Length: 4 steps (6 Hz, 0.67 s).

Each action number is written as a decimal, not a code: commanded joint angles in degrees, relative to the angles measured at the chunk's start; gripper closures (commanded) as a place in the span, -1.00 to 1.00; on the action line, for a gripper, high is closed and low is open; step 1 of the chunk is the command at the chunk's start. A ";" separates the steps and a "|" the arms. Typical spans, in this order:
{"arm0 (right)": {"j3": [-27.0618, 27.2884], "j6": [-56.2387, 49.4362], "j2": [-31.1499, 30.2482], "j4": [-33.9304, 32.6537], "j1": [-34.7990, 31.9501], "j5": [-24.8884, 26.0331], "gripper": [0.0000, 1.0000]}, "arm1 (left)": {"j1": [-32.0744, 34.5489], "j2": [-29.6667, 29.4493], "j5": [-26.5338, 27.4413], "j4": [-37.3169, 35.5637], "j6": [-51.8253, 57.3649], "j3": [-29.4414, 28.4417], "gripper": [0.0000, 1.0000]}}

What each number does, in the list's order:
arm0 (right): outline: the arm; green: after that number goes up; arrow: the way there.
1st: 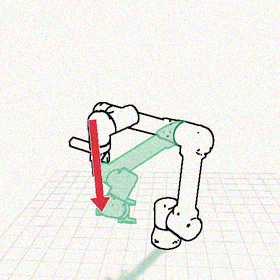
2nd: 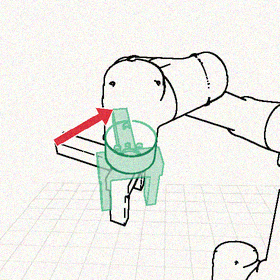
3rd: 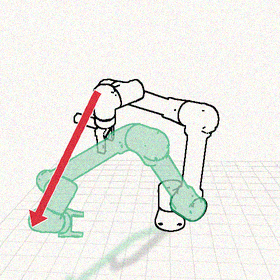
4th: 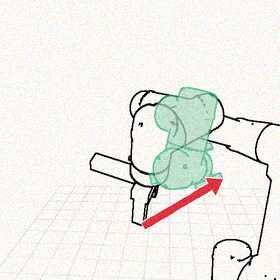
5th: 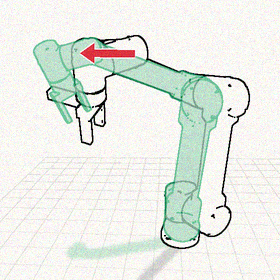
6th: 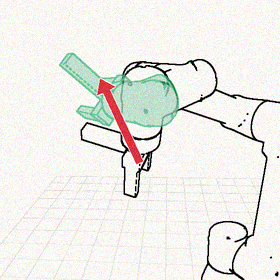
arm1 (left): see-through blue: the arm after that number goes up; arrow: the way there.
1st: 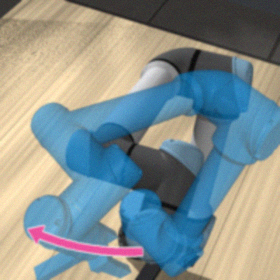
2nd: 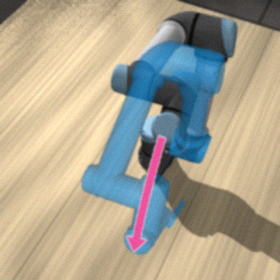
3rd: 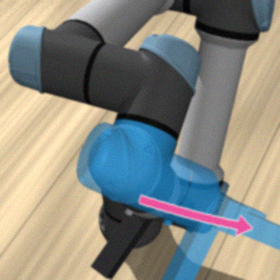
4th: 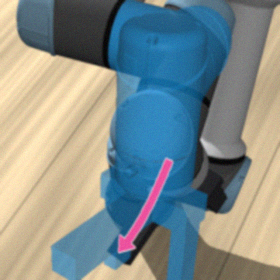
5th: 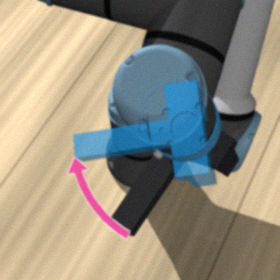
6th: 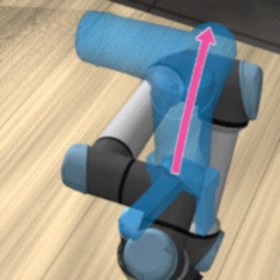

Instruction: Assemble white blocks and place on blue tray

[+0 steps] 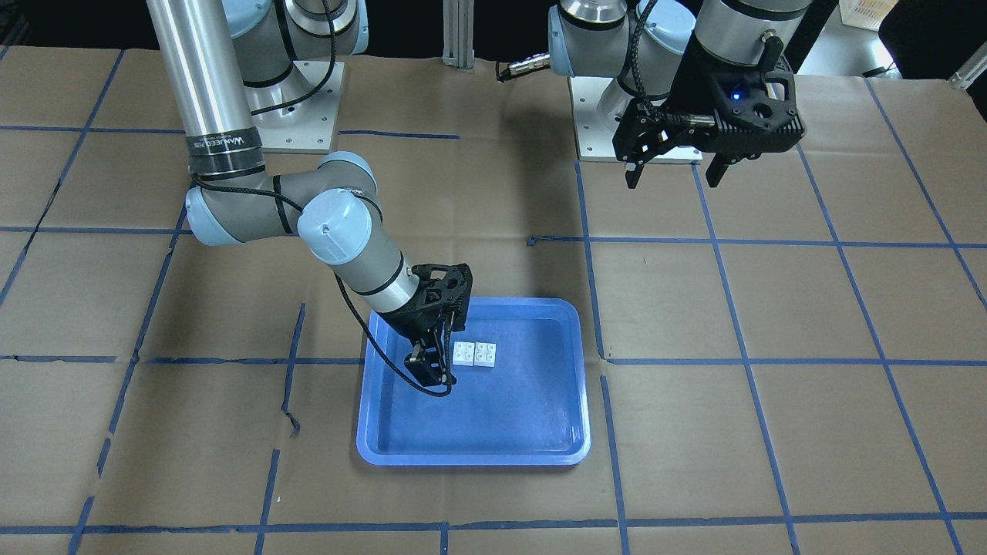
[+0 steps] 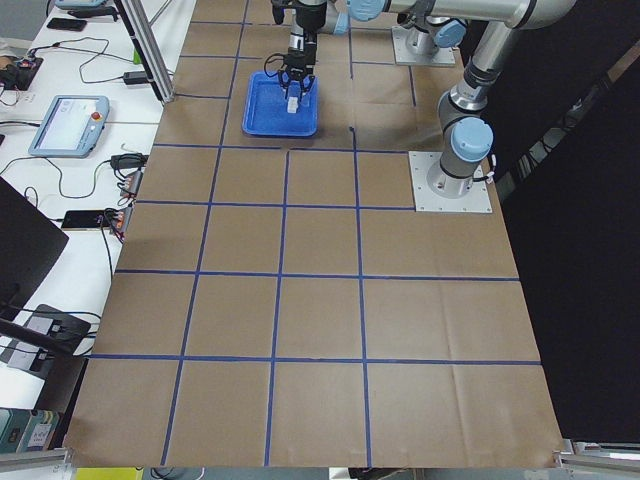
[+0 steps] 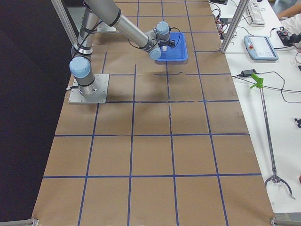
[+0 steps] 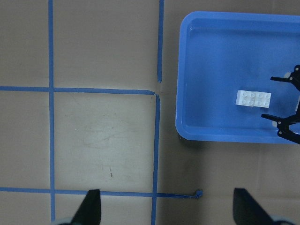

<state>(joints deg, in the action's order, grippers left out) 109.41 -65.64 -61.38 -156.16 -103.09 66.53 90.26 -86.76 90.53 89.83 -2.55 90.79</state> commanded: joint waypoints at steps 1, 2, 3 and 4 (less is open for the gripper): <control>-2.35 8.03 -2.41 3.46 0.96 0.62 -0.98 | 0.00 0.01 0.00 0.08 0.00 0.08 -0.99; -5.14 9.73 -4.17 11.06 2.79 1.66 -0.99 | 0.00 0.01 0.00 0.09 0.00 0.00 -0.99; -8.74 12.18 -6.45 19.75 5.33 2.80 -0.99 | 0.00 0.01 0.00 0.09 0.00 0.00 -0.99; -12.00 16.82 -8.91 28.02 7.97 3.34 -0.99 | 0.00 0.10 0.00 0.09 0.00 0.00 -0.99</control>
<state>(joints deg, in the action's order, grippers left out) 100.71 -52.80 -67.91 -136.40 -97.66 69.17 90.26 -86.72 90.53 89.91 -2.55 90.80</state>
